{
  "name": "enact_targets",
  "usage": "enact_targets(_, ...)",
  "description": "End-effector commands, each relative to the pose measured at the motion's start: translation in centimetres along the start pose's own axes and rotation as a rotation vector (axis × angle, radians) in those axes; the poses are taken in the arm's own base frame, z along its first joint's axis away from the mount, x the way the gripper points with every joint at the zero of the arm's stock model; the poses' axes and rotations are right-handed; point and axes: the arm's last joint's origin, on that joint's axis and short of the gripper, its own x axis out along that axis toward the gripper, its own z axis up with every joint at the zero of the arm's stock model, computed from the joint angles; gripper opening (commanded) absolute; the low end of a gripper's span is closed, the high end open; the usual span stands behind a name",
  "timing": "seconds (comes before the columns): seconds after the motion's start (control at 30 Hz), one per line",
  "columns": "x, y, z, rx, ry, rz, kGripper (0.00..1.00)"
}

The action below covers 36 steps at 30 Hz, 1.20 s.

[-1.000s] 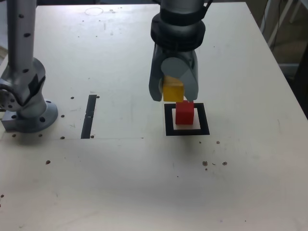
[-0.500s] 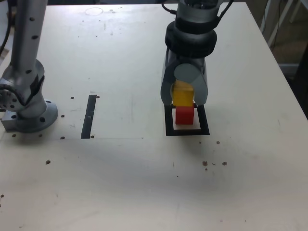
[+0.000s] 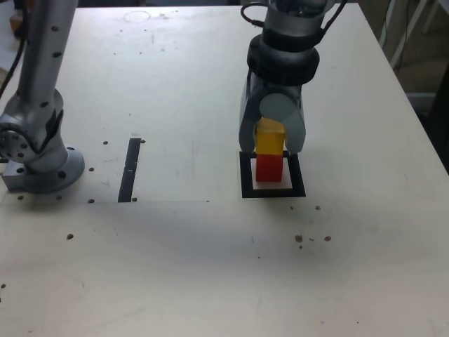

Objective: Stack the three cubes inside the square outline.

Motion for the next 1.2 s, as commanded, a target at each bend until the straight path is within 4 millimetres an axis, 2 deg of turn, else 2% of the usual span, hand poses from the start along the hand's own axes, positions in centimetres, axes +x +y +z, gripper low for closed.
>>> enact_targets(0.0, 0.5, 0.0, 0.4, 0.003, 0.001, -0.007, 0.17)
enact_targets(0.27, 1.7, 0.3, 0.7, -0.002, -0.008, -0.022, 0.17)
enact_targets(0.6, 1.1, 1.2, 0.0, -0.014, -0.004, 0.006, 0.19)
enact_targets(0.93, 1.0, 1.2, -0.5, -0.012, 0.002, 0.002, 0.19)
enact_targets(1.17, 0.5, 0.5, -0.6, 0.007, -0.015, 0.003, 0.19)
